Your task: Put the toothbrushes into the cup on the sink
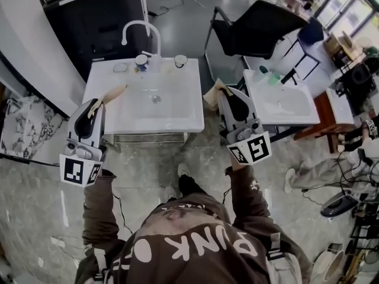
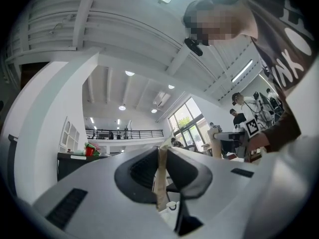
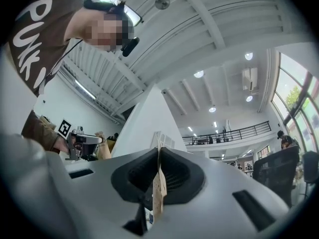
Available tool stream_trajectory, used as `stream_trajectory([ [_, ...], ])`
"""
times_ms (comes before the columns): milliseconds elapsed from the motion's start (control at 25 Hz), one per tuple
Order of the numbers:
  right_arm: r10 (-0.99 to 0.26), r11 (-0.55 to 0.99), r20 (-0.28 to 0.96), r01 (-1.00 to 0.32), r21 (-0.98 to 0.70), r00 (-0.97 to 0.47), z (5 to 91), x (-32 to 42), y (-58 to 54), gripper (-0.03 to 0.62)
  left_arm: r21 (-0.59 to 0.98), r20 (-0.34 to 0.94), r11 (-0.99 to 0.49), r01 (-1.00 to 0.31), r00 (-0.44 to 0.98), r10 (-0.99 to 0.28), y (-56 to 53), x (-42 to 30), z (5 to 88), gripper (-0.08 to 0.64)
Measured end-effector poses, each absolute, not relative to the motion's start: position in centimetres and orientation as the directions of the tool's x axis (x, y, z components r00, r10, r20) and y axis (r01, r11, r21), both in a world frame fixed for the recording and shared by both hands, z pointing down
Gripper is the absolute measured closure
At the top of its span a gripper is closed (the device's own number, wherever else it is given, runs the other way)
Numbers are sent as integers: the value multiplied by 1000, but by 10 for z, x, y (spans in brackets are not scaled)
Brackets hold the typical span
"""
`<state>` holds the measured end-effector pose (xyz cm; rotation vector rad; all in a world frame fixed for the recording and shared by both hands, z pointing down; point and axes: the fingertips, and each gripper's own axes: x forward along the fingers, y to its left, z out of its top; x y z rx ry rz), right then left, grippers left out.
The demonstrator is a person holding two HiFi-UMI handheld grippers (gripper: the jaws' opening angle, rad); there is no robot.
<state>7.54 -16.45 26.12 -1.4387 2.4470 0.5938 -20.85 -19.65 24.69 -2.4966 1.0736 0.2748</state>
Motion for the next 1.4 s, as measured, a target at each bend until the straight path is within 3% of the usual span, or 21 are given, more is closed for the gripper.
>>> stream_trajectory([
  [520, -771, 483, -365, -853, 197, -522, 320, 99, -378, 569, -288, -304, -575, -766, 643, -703, -318, -192, 268, 509],
  [880, -805, 542, -227, -835, 93, -548, 418, 112, -546, 569, -269, -268, -548, -792, 608, -747, -403, -177, 274, 509],
  [1400, -825, 556, -113, -831, 7, -553, 514, 108, -635, 569, -269, -203, -540, -798, 595, -778, -476, -170, 292, 509],
])
